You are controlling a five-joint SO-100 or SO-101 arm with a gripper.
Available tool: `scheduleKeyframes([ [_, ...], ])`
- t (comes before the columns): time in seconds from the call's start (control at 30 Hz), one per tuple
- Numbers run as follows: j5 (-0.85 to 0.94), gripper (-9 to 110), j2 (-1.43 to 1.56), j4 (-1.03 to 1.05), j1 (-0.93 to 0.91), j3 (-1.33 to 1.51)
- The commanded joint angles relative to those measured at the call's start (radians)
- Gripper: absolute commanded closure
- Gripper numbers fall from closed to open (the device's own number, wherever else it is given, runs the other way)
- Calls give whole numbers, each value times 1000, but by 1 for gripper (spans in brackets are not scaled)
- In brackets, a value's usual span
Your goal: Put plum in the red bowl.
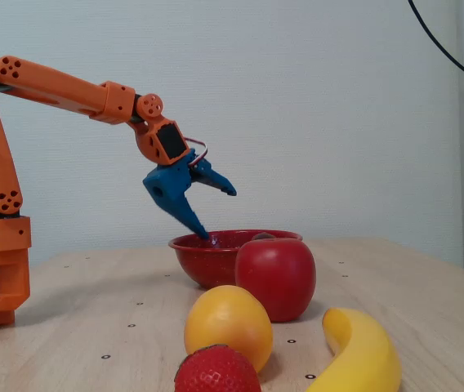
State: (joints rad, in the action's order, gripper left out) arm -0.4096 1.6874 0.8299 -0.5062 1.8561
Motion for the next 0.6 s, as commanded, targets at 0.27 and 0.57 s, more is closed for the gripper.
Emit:
scheduleKeyframes([
  [0.27, 48, 96, 354, 48, 137, -40],
  [0.57, 135, 101, 712, 57, 334, 202],
])
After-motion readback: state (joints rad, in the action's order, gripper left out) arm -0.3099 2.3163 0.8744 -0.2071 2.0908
